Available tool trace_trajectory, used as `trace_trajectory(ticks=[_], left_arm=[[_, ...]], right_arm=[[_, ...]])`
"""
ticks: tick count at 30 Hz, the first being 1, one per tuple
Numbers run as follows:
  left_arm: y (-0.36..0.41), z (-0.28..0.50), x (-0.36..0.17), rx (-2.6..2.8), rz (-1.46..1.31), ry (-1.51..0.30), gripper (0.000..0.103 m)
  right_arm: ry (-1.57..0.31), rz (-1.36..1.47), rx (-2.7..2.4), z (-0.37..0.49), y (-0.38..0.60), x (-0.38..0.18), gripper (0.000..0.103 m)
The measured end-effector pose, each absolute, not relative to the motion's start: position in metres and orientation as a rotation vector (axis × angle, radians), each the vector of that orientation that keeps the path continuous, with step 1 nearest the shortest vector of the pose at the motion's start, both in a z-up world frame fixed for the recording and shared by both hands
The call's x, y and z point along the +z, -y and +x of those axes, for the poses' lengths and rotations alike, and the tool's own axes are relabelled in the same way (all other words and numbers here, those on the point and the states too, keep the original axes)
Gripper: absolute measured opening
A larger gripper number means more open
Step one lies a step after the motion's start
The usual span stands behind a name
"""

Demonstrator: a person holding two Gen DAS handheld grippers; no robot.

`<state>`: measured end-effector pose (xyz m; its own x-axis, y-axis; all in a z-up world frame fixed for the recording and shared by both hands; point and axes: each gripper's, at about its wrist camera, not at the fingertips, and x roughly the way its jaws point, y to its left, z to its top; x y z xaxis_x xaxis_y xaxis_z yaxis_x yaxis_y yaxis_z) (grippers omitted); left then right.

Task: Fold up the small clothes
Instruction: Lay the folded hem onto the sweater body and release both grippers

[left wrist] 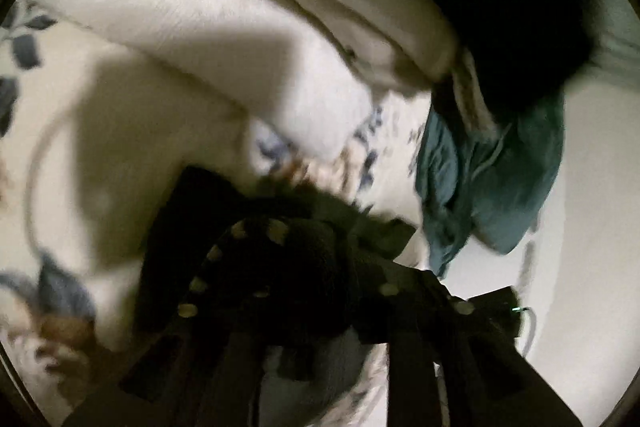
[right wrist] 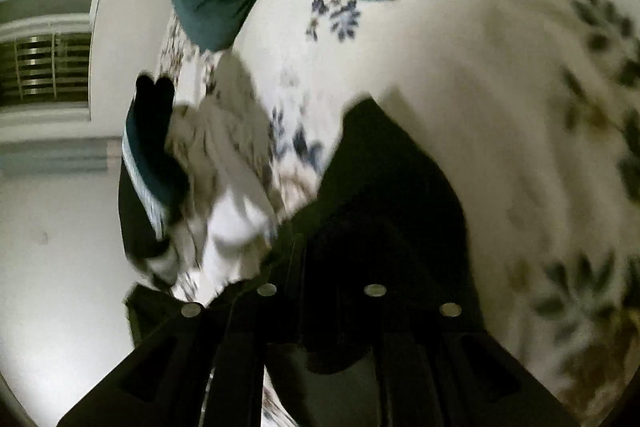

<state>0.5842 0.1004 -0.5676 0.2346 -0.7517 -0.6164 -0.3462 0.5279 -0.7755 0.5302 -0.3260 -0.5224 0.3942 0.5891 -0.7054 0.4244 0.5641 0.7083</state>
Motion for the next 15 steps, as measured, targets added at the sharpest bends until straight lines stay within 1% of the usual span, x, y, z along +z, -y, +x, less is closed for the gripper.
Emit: trace_trajectory(ticks=[1,2,3,4,7,10,11,13,15], left_arm=[[-0.105,0.585,-0.570,-0.386,-1.093,-1.333,0.044],[-0.108,0.586,-0.569,-0.390,-1.113,-1.299,0.069],[-0.112,0.589,-0.567,-0.378,-1.123,-1.266,0.073],[-0.115,0.589,-0.566,-0.373,-1.140,-1.238,0.073],[-0.122,0.578,-0.558,-0.375,-1.110,-1.233,0.073],[-0.120,0.544,-0.533,-0.363,-0.885,-1.213,0.073],[-0.121,0.521,-0.525,-0.341,-0.813,-1.206,0.073],[-0.123,0.478,-0.521,-0.301,-0.767,-1.211,0.073],[-0.124,0.439,-0.526,-0.262,-0.775,-1.233,0.073]], right_arm=[[-1.193,1.062,0.138,0.537,0.328,-0.523,0.037],[-1.168,1.078,0.149,0.537,0.330,-0.521,0.050],[-1.130,1.079,0.163,0.538,0.332,-0.516,0.077],[-1.119,1.066,0.168,0.536,0.333,-0.512,0.082],[-1.165,0.950,0.175,0.527,0.330,-0.505,0.082],[-1.250,0.813,0.174,0.506,0.326,-0.503,0.082],[-1.287,0.763,0.181,0.497,0.325,-0.504,0.082],[-1.357,0.685,0.200,0.477,0.323,-0.506,0.082],[-1.432,0.620,0.213,0.453,0.325,-0.509,0.082]])
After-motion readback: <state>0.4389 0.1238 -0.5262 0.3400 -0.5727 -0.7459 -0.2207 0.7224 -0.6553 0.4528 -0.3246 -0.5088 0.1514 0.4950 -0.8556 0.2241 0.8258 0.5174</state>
